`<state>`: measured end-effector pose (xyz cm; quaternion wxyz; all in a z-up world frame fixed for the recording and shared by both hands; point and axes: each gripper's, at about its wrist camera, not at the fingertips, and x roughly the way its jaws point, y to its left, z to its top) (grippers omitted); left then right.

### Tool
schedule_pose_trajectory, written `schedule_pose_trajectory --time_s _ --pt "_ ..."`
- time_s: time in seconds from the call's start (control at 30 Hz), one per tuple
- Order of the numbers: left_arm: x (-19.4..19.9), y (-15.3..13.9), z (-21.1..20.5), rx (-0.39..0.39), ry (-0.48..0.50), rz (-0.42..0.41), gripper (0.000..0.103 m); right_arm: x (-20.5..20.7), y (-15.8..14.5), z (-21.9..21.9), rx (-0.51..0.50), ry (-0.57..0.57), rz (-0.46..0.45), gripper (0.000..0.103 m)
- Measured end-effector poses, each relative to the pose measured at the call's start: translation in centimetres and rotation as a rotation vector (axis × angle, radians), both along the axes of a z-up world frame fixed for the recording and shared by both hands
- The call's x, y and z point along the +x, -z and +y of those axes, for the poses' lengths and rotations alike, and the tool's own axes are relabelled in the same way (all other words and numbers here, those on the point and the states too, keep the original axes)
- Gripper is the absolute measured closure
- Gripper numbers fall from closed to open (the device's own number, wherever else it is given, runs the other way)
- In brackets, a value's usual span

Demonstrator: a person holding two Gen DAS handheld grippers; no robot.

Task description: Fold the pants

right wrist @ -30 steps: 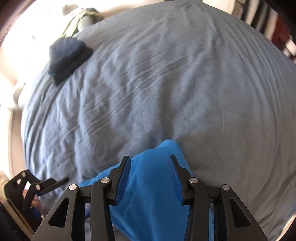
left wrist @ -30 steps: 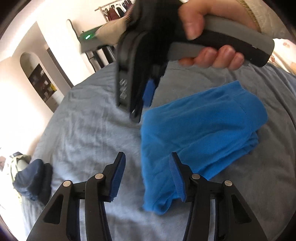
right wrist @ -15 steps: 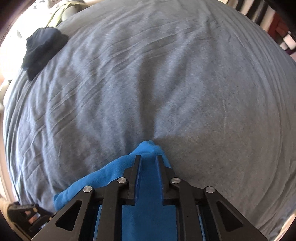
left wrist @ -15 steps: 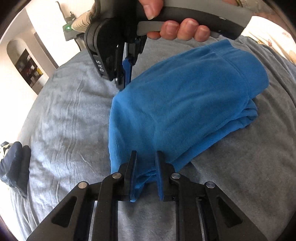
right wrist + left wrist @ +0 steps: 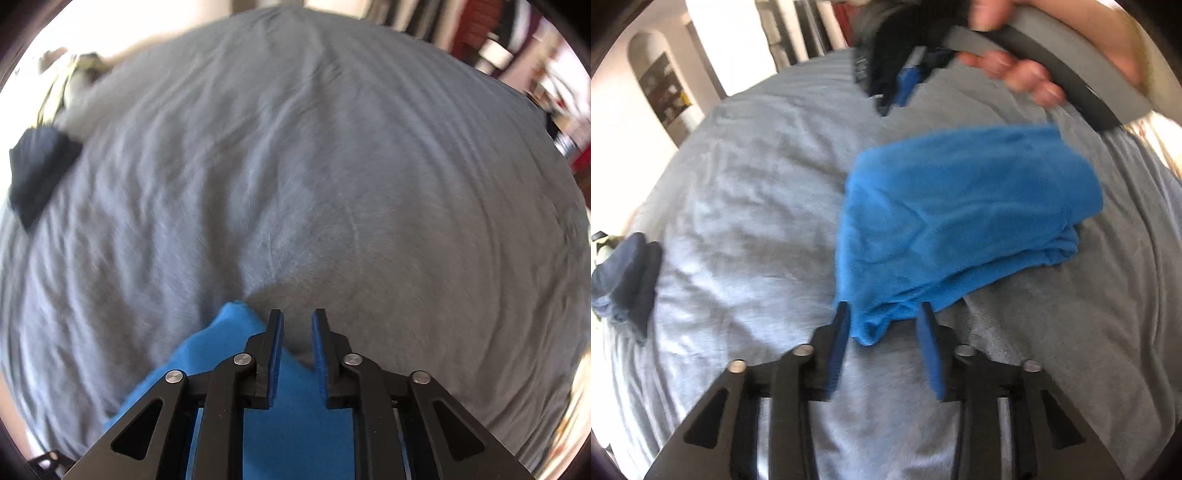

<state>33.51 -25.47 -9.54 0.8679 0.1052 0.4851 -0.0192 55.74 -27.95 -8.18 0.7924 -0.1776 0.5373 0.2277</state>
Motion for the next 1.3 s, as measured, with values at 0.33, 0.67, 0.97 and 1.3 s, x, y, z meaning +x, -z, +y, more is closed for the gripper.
schedule_pose_trajectory --time_s 0.33,0.67,0.97,1.3 --pt "-2.1 -6.7 1.1 0.022 0.042 -0.141 0.048 -7.0 -8.2 -6.6 0.169 0.316 -0.119 0.059" --pt "-2.8 -10.3 3.2 0.005 0.034 -0.174 0.04 -13.6 -11.7 -12.9 0.275 0.569 -0.189 0.048" --pt "1.2 -9.8 7.2 -0.15 -0.043 -0.081 0.035 -17.8 -9.8 -15.7 0.272 0.705 -0.173 0.039" --pt "5.1 -6.0 7.7 -0.189 0.024 -0.021 0.035 -16.9 -4.9 -16.1 0.338 0.741 -0.187 0.033"
